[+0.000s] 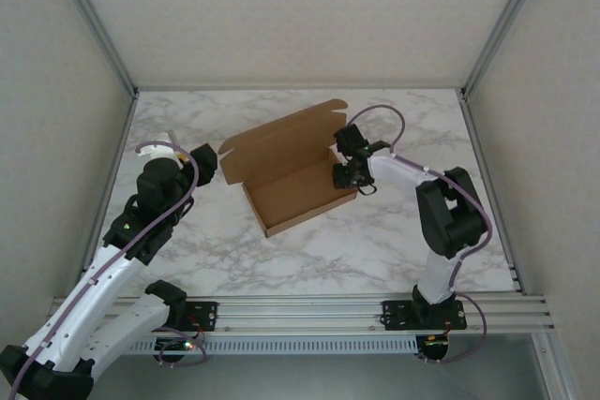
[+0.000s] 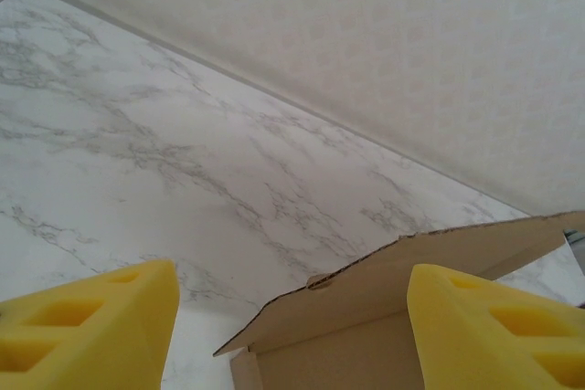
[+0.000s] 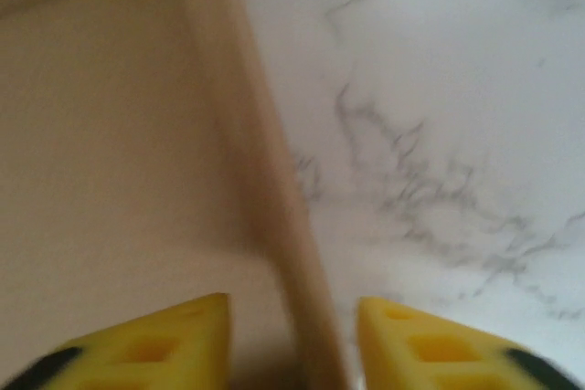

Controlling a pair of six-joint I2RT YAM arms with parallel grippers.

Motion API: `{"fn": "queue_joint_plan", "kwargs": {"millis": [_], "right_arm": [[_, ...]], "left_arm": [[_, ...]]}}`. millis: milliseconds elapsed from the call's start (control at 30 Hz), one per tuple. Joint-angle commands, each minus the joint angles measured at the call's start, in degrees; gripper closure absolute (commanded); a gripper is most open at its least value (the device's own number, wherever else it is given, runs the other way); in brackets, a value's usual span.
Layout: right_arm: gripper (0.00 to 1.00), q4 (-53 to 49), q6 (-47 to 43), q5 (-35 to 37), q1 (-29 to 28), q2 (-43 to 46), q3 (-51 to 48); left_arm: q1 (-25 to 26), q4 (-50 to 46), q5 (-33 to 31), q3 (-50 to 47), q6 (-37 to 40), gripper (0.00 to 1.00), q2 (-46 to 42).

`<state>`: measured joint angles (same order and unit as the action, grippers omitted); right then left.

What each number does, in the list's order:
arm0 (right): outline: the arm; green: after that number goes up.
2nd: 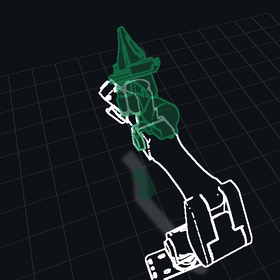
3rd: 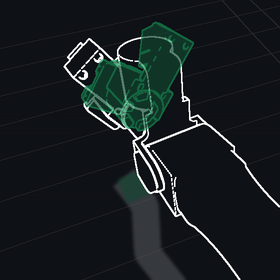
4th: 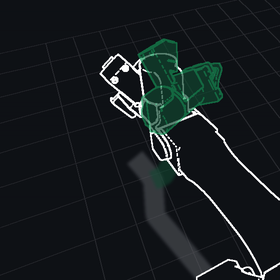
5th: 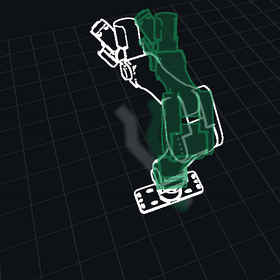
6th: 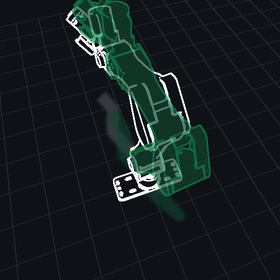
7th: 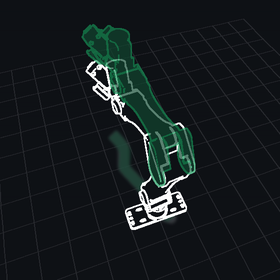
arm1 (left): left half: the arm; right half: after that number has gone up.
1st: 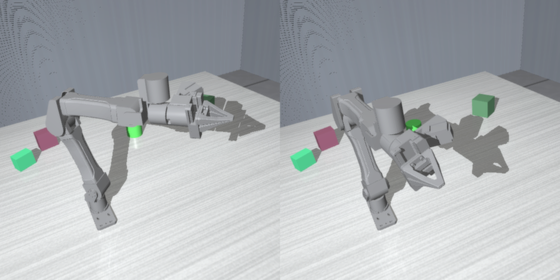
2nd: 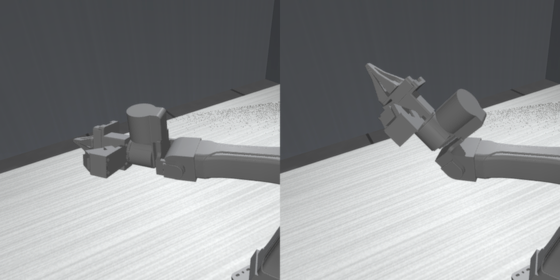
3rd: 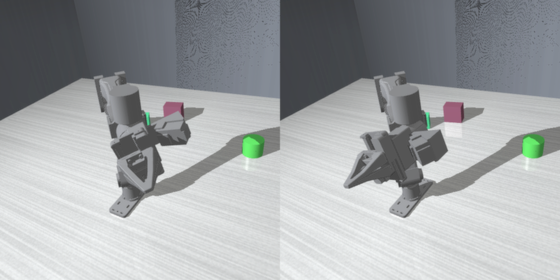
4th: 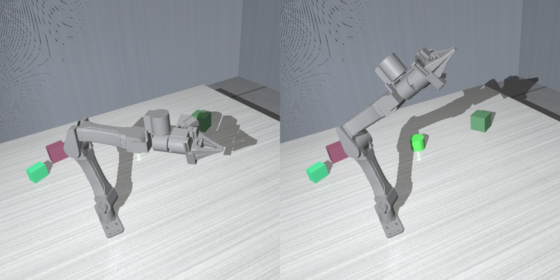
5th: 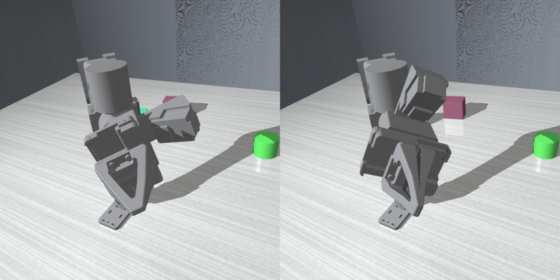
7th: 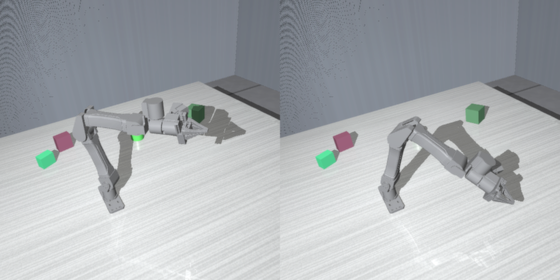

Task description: Fold the paper box

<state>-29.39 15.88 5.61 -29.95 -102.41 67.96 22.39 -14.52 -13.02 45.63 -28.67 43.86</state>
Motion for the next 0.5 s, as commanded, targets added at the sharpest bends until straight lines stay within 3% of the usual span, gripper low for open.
{"fn": "queue_joint_plan", "kwargs": {"millis": [0,133,467], "right_arm": [[0.46,1.23,2.74,2.02,-0.83,5.53,-3.24],[0.43,0.53,-3.55,5.11,-0.79,6.07,-1.15],[0.56,-1.65,-9.49,2.31,0.33,-5.21,9.21]], "left_arm": [[-0.55,1.37,1.24,-0.87,-0.55,0.33,-1.02],[-0.57,1.43,1.33,-0.79,-0.44,0.33,-0.9],[-0.6,1.06,-0.07,-0.93,-0.3,0.33,-1.84]]}}
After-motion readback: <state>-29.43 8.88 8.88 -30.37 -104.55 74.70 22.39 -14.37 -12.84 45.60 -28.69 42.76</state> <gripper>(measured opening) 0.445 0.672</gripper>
